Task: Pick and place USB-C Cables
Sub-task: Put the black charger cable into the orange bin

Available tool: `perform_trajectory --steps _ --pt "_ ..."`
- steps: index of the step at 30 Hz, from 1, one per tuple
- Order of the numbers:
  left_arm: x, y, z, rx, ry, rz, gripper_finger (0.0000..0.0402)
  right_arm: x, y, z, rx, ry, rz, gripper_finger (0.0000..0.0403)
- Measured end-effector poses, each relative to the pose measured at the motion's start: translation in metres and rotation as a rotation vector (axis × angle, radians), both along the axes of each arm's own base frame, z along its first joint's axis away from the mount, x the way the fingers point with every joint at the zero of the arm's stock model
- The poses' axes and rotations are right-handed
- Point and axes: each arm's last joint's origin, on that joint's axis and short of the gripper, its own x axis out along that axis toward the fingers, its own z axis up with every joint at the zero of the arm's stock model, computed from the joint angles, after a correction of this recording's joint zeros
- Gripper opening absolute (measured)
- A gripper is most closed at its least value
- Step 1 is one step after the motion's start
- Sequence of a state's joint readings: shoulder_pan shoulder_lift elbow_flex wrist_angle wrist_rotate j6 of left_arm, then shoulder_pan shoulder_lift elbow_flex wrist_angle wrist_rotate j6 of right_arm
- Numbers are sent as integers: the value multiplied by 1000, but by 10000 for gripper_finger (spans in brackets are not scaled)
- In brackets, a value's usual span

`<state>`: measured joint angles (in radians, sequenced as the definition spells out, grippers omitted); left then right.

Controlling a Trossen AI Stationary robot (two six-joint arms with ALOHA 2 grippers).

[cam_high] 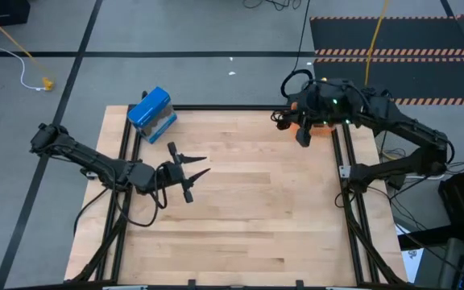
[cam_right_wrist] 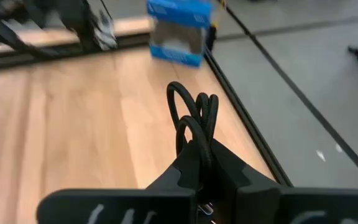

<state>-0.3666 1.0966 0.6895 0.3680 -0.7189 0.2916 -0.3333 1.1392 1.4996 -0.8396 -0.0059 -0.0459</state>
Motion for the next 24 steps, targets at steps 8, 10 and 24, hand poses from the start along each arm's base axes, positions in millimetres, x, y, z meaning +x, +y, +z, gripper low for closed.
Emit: perform_trajectory --steps 8,10,24 --pt "0 0 0 -6 -2 -6 162 3 -35 -17 43 235 -100 5" --pt "0 0 0 -6 -2 -6 159 2 -45 -25 63 299 -127 6" --pt "1 -2 -1 -19 3 -98 156 -6 -114 -68 163 583 -245 6"
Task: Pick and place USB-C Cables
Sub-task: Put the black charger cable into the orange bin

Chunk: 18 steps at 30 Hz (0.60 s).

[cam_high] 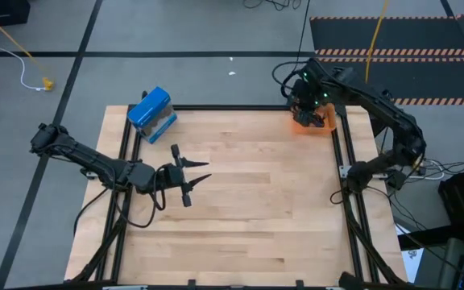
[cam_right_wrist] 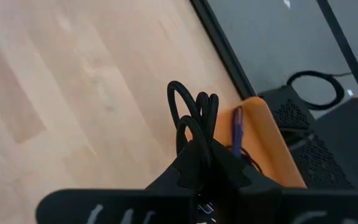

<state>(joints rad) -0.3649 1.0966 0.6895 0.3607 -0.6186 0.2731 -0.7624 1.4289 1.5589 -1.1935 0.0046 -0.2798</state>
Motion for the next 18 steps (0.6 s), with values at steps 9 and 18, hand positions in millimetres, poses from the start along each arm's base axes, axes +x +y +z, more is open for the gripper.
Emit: perform_trajectory --steps 9,18 --pt "0 0 -2 -6 17 0 156 -13 -38 -20 -22 144 -85 6" --pt "2 5 -3 -39 25 -36 156 -26 -62 -32 9 175 -148 6"
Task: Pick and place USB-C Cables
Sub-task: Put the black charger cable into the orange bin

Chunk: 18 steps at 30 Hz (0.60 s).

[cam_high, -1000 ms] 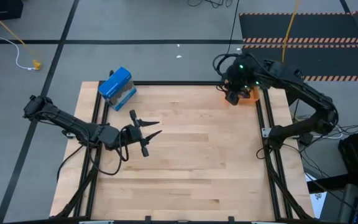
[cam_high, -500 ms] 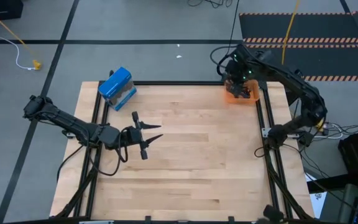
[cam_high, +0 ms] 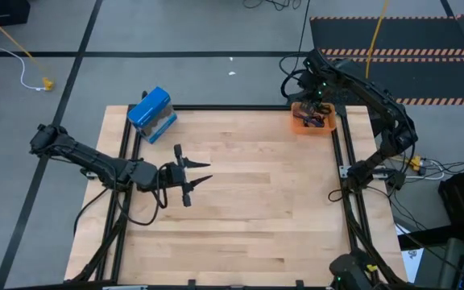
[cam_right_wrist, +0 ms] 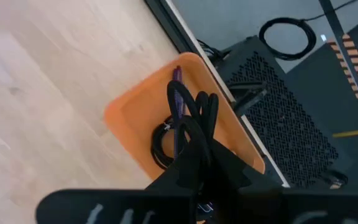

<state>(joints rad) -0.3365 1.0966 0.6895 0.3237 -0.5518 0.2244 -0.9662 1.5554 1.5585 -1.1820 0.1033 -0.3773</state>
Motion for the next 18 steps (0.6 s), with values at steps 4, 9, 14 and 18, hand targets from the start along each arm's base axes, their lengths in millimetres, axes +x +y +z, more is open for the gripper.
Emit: perform_trajectory --steps 4,9,14,18 --pt "1 3 0 -14 -1 -6 156 -3 -6 -4 14 6 -30 6" --pt "2 4 -1 -20 4 -5 156 -2 -13 -13 42 18 -60 6" --pt "2 4 -1 -24 3 -6 156 3 -20 -26 78 35 -84 6" --pt "2 4 -1 -24 3 -7 156 7 -27 -37 109 50 -106 6"
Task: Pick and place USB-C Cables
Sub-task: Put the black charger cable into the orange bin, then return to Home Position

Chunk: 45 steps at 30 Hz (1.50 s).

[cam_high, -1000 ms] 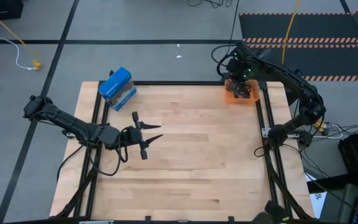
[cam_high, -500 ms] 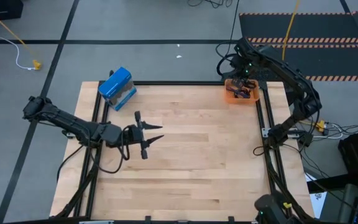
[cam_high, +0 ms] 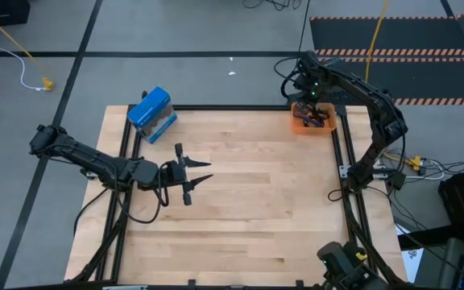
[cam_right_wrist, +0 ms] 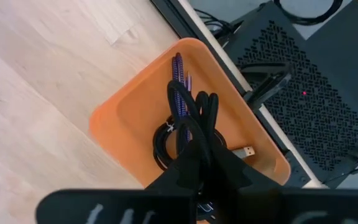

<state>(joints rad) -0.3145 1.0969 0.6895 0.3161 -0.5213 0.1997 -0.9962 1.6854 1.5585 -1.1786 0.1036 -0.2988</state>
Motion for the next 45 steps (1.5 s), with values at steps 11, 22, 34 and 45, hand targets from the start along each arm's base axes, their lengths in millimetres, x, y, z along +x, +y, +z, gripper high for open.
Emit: perform_trajectory --steps 11,22,34,45 --pt "0 0 0 3 0 -1 156 7 -10 -22 60 35 -25 6" --pt "0 0 0 3 0 -1 157 14 -21 -43 87 52 -54 12" --pt "0 0 0 1 0 -1 157 10 -19 -47 92 103 -122 86" --pt "0 0 0 3 0 -1 157 11 15 0 -22 29 -185 171"
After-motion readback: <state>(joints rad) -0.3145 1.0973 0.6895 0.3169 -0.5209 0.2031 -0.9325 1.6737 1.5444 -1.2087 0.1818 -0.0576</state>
